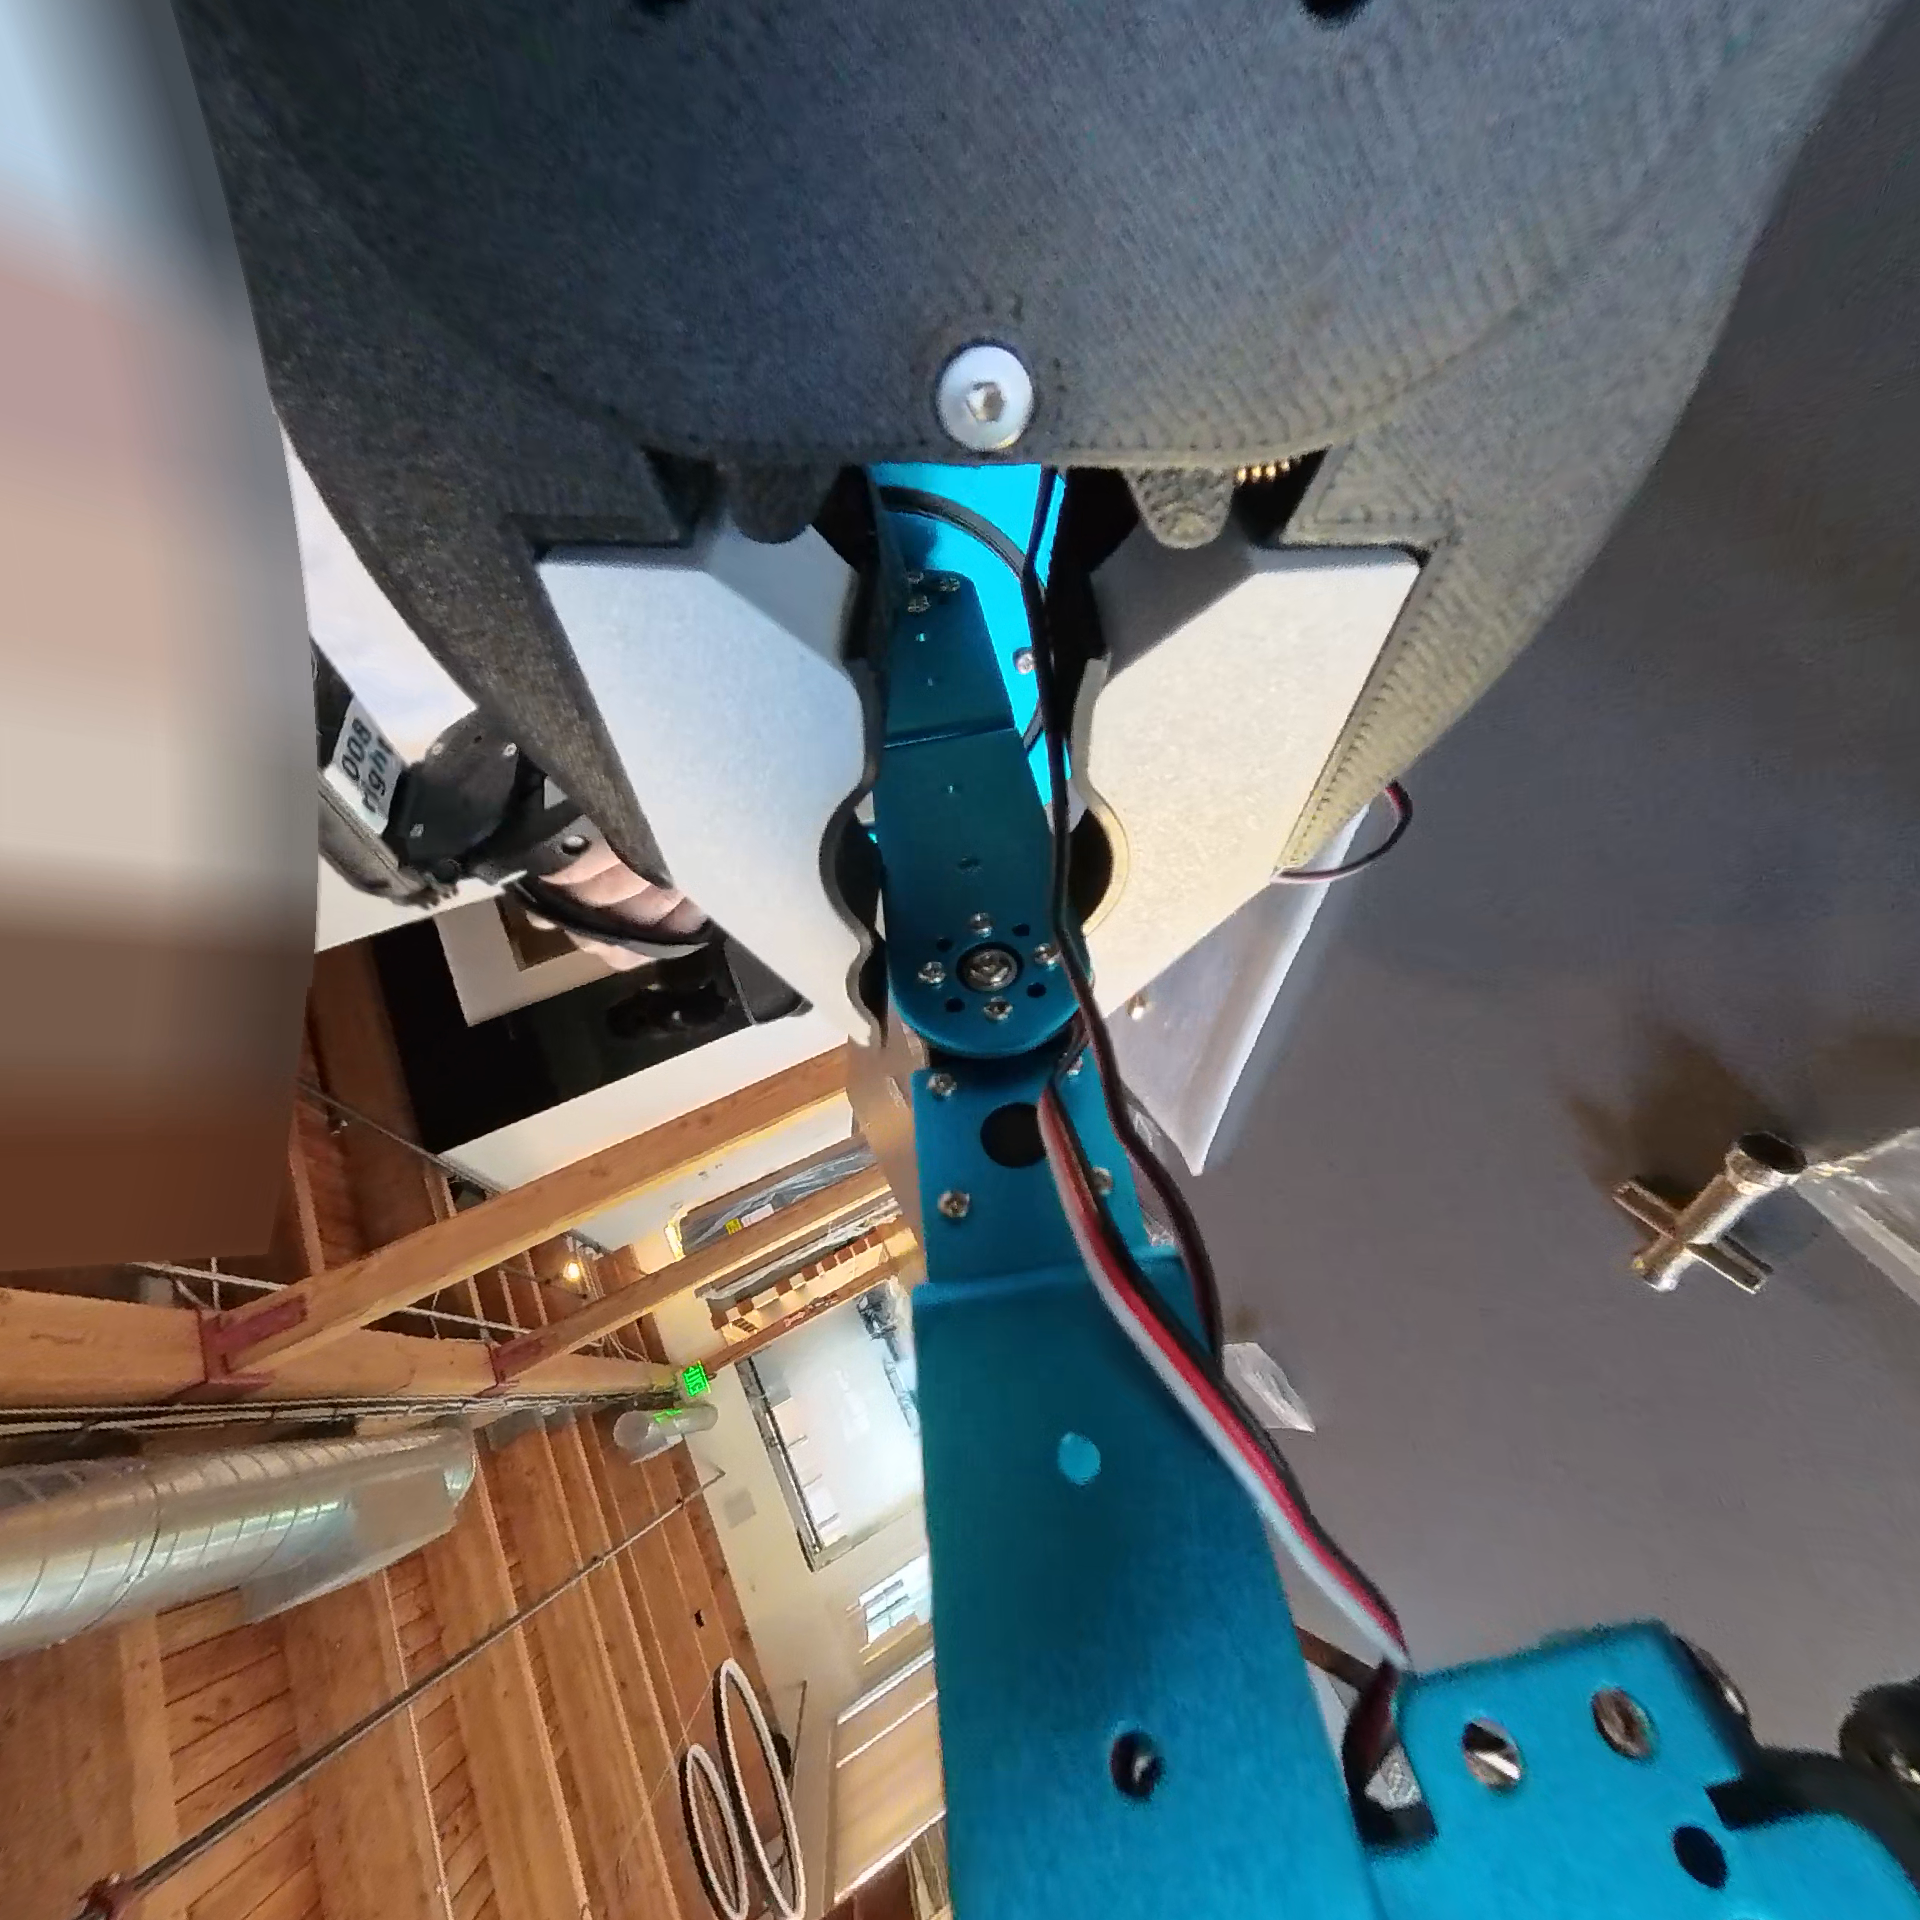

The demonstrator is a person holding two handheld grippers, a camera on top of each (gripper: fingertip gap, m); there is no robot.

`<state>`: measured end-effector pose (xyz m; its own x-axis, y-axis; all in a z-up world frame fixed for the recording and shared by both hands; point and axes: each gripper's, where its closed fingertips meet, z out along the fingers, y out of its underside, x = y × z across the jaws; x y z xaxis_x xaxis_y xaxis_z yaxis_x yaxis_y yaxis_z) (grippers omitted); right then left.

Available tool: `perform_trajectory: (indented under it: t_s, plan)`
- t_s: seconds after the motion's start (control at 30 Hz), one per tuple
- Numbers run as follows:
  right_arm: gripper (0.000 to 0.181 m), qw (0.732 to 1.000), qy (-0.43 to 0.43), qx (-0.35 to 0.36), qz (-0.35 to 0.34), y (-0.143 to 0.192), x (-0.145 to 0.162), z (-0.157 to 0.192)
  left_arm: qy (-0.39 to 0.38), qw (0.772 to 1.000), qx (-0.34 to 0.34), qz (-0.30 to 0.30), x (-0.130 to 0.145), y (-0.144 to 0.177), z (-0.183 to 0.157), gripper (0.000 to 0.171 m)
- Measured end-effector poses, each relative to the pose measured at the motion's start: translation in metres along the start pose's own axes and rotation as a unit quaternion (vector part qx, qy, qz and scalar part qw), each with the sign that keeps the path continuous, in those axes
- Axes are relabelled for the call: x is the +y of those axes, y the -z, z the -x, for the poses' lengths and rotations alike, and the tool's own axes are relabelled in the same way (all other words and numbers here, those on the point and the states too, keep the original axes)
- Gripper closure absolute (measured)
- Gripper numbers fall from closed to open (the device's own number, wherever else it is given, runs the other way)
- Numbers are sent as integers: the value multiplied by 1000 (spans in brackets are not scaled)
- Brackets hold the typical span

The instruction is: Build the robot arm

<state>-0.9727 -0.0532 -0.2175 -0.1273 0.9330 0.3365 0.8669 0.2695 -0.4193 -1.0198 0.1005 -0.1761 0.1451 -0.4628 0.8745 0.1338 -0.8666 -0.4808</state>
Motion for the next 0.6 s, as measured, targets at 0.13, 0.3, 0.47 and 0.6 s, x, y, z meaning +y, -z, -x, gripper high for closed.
perform_trajectory:
  t_s: [0.13, 0.3, 0.47, 0.6]
  plan:
    - [181, 1000, -6, 9, -4, 0, 0, 0, -2, 1000, -2, -1, 0, 0, 0, 143]
    - [181, 1000, 5, 15, -5, 0, 0, 0, -1, 1000, 1, -3, 0, 0, 0, 143]
    - [181, 1000, 5, 18, -5, 0, 0, 1, -4, 1000, 2, -4, 0, -1, 0, 143]
    - [181, 1000, 3, 19, -7, 0, 0, 1, -6, 1000, 5, -8, -1, -1, 0, 143]
